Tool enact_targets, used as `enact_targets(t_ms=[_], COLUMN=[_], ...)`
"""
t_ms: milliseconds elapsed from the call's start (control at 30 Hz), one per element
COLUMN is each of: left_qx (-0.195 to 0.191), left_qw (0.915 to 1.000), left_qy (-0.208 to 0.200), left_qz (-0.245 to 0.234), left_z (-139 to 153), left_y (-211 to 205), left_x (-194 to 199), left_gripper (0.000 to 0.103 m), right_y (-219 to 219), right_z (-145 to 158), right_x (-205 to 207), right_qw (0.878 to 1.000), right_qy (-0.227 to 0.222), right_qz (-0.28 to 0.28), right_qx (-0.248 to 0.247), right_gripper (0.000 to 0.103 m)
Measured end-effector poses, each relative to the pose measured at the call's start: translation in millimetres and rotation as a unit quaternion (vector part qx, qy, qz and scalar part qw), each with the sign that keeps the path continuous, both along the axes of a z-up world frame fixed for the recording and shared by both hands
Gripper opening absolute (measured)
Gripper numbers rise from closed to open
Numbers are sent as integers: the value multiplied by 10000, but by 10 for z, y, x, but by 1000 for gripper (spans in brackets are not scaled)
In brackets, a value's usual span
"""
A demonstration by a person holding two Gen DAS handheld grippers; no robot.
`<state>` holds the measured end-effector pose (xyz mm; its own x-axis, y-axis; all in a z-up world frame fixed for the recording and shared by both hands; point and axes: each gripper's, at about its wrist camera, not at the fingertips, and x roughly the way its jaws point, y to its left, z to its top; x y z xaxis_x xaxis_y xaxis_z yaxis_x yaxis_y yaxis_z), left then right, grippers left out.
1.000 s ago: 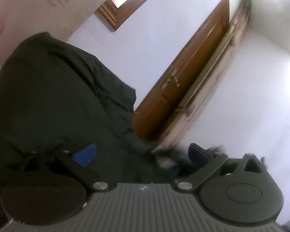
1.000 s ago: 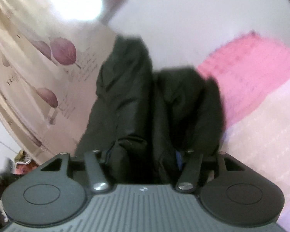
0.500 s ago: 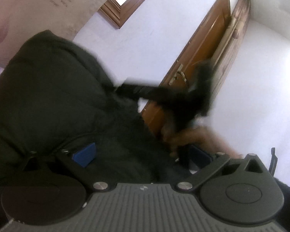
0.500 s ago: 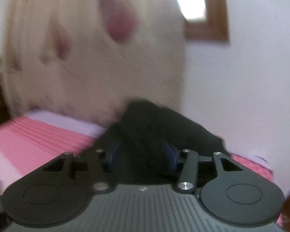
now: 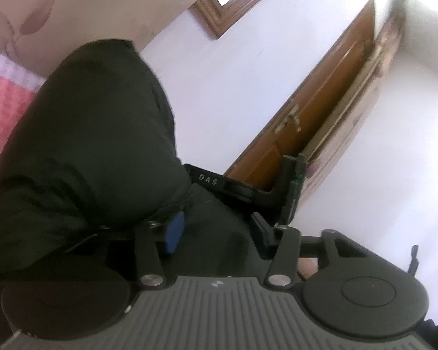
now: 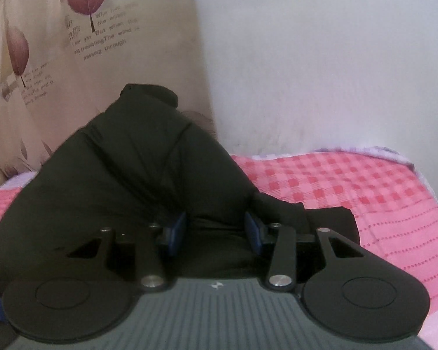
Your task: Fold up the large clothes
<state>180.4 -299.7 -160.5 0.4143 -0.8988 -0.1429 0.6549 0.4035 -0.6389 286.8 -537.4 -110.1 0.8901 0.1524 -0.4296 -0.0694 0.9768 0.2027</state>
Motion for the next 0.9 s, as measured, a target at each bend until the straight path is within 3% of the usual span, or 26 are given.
enact_targets(t_ms=[133,267,367,400,467,600,733,900], left_qx=[180,348,471,473,465,463,501,759], left_qw=[9995,9988,9983,9983,9983,9984,9983,9967], left_qy=[278,332,348,347,341,326,275,217], left_qz=[-16,33,52,49,58,77,88,201], left_z=[-2,21,68,77,92,88,51,64], left_y=[-4,-36,-89,-91,-103,-122,-105,-112], left_x=[79,85,119,117,121,120,85,68], left_gripper=[35,32,32,32,32,32,31,19], right_y=[26,86,-42,-89,-136,30,434,422], right_z=[-58,-73,37,141,400,603,315,-38], right_x=[-5,-5,-51,-138,-538,-1376,-1797,-1868], right_qw=[9997,9984,9994,9994,9990,9978,9946,9978], right_qy=[-28,1,194,248,-149,-638,-198,107], right_qz=[-4,-6,-33,-147,-392,-66,193,-153], right_qx=[-254,-560,-271,-165,-134,-146,-1003,-639], right_gripper=[42,43,46,46,48,50,48,49])
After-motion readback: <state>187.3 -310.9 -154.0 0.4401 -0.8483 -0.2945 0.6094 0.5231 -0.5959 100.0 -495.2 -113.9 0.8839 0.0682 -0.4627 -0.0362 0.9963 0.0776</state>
